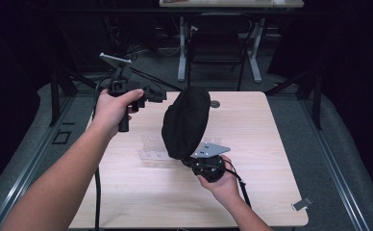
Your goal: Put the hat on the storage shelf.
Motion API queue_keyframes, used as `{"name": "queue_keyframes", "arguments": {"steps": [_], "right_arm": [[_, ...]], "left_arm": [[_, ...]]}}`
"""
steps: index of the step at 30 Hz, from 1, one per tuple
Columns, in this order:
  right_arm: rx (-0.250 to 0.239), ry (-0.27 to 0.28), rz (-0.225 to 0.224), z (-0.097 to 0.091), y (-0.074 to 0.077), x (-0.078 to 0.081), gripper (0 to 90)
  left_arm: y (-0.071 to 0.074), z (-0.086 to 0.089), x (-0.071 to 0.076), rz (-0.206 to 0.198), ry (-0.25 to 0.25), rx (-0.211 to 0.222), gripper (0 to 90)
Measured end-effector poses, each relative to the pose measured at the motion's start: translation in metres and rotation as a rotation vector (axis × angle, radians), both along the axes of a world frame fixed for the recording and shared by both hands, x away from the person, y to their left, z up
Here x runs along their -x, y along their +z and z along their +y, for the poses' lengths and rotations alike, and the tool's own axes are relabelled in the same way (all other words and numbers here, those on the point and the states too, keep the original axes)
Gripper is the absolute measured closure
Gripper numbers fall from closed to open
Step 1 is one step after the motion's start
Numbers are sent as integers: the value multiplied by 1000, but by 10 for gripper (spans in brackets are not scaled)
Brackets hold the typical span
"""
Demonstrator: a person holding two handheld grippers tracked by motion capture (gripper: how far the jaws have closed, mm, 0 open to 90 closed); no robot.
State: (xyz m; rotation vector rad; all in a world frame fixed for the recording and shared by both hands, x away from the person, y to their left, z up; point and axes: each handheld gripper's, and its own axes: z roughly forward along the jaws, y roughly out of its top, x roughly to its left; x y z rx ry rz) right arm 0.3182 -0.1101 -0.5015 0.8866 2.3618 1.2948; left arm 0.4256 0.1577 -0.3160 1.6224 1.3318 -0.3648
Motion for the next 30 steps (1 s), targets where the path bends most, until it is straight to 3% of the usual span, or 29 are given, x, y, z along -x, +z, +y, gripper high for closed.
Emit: {"name": "queue_keyframes", "arguments": {"steps": [5,13,20,30], "right_arm": [[-16,-12,18,-6,-3,1,831],[-38,-38,43,-15,-6,0,812],[-23,-39,37,-17,-6,4,762],[11,-47,26,-20,-1,14,619]], "left_arm": [[-9,16,2,-16,22,-52,645],[-22,44,6,-27,64,-99,593],[-30,64,11,-38,111,-154,547],[-38,84,17,-51,156,-240,503]]}}
